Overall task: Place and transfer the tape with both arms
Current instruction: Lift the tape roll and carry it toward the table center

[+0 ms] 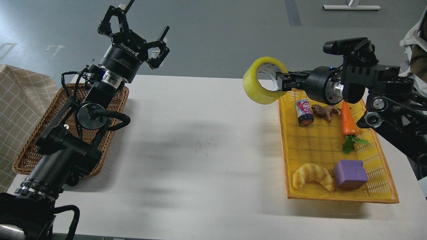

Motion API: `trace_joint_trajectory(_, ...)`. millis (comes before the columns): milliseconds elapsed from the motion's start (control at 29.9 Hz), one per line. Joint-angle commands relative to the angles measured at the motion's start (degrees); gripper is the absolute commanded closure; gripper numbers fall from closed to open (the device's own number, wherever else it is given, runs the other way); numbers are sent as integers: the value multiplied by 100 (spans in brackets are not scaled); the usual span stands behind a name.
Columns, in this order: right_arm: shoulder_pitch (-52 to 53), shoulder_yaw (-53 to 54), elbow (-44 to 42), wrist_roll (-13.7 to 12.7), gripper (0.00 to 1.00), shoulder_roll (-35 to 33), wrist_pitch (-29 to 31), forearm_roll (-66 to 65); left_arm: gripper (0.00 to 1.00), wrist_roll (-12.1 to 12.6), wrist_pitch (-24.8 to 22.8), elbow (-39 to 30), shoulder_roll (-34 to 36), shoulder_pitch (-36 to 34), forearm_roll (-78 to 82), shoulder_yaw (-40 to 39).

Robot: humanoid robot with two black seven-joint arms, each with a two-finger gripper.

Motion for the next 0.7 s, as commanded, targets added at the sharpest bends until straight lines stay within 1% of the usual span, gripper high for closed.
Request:
trace_joint_trajectory(0,156,-368,-257,-1,100,403,0,-2,2,-2,0,0,-6,-1,0,0)
trace_joint_trajectory(301,173,-588,-916,-1,100,1484,0,-2,2,-10,0,-9,-6,-1,0,-35)
trace_joint_trajectory(368,191,-851,-1153,-1,100,1730,0,-20,2,-2,0,-9,-6,-1,0,-35)
trace_joint_trajectory(502,191,-1019,-1364,-1,100,1958,0,-37,2,-10,0,-9,-6,-1,0,-35)
trace_joint_trajectory(569,191,-1028,-1444,-1,100,2056,0,-38,2,-71,0,-9,-6,-1,0,-44)
trace_joint_trajectory(636,182,-1046,-1540,-1,100,2144,0,-38,2,-194,0,-9,-6,-1,0,-44)
trace_joint_trajectory(669,182,-1046,-1541,-1,100,2144,0,-38,2,-195,0,-9,-6,-1,0,-44)
